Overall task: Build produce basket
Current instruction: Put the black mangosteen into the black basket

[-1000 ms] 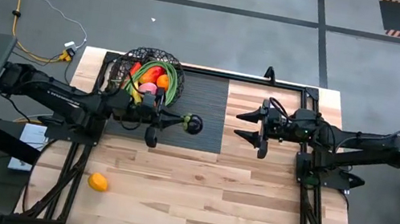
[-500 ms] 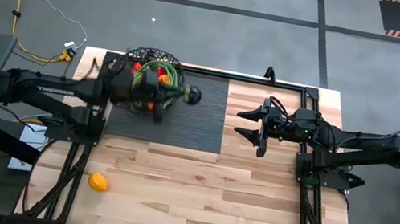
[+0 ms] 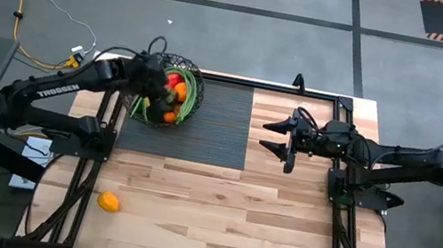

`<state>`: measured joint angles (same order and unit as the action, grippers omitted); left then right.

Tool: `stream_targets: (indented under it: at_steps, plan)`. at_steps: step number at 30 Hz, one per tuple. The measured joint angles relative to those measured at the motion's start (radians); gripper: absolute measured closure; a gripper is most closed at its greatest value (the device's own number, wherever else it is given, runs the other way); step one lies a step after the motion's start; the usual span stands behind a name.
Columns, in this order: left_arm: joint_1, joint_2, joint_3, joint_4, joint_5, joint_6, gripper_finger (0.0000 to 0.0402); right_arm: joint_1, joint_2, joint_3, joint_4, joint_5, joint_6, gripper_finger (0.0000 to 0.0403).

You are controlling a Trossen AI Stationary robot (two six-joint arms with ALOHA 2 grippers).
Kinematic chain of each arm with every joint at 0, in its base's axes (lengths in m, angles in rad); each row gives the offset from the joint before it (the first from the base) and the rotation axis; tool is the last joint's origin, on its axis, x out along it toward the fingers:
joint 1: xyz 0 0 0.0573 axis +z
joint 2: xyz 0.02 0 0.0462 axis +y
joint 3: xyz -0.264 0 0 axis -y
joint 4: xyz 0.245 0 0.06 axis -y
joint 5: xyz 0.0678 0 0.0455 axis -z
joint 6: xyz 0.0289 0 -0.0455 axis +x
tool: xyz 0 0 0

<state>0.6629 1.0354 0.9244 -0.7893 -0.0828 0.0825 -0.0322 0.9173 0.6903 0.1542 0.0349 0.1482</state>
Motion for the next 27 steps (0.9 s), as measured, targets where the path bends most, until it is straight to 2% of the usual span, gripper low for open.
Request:
stream_targets:
  at_steps: [3, 9, 16, 27]
  plan:
    - [-0.019, 0.000, -0.047, -0.017, 0.022, -0.055, 0.0401, 0.000, 0.000, 0.000, -0.001, 0.000, 0.000, 0.0160]
    - [-0.075, 0.000, -0.131, 0.066, 0.049, -0.137, 0.0401, 0.000, 0.000, 0.000, -0.003, 0.000, 0.000, 0.0160]
    - [-0.102, 0.012, -0.202, 0.157, -0.004, -0.151, 0.0401, 0.000, 0.000, 0.000, -0.005, 0.000, 0.000, 0.0160]
    - [-0.102, 0.016, -0.239, 0.232, -0.007, -0.151, 0.0398, 0.000, 0.000, 0.000, -0.004, 0.019, 0.005, 0.0160]
